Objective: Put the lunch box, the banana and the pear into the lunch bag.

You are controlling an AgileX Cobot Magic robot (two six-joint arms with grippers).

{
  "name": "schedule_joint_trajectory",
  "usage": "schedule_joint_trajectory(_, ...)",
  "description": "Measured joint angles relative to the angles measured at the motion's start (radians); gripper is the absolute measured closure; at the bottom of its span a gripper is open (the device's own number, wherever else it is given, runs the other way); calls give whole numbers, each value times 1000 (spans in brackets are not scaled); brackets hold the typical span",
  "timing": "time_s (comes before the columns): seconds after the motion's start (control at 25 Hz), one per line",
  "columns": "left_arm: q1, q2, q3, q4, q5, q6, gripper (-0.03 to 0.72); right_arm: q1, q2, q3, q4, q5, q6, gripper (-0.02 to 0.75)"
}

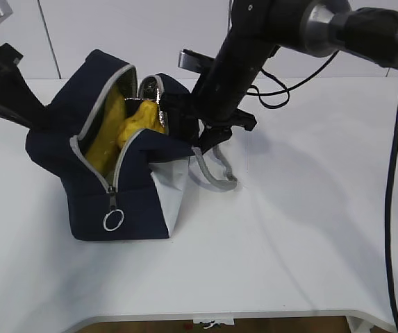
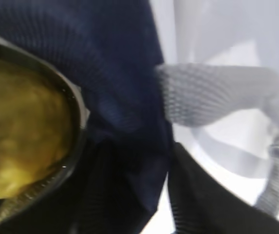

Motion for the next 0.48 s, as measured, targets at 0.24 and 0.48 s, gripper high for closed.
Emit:
schedule_joint_trajectory(0.24,0,0,0,0,0,0,677,0,-4,0,7,-3,-28,694)
schedule_joint_trajectory(0.48,0,0,0,-31,0,0,677,0,-69,0,-45,3,-42,724)
